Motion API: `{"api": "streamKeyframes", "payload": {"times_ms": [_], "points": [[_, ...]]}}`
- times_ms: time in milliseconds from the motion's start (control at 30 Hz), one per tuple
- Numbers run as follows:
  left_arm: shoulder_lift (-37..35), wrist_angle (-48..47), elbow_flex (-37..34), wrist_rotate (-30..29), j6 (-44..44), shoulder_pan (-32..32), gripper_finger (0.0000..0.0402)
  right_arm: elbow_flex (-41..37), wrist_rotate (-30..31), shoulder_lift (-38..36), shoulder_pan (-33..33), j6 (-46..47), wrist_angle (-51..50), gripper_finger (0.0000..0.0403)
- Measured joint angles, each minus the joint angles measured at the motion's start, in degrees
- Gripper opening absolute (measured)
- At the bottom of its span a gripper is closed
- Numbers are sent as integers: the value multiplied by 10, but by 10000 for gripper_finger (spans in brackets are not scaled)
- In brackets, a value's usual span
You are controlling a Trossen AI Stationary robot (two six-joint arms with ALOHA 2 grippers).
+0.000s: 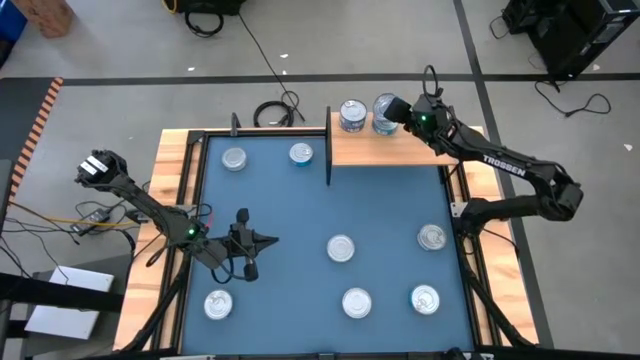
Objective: Stack canned seafood by type on shelf
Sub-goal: Stack the center light blue tuna can on top of the light blue tuna can on the shelf
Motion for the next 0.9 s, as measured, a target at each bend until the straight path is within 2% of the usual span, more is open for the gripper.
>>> {"api": "streamKeyframes", "payload": {"times_ms": [333,667,800,900], "points": [[0,0,0,0,0,0,0,0,-15,21,-2,8,-2,122],[0,1,0,15,1,4,1,0,-24,23,-4,72,-4,122],[0,14,0,60,32,29,1,0,-23,23,-4,80,-4,122],[0,31,0,118,60,61,1,0,-24,23,-4,94,-4,122]]}}
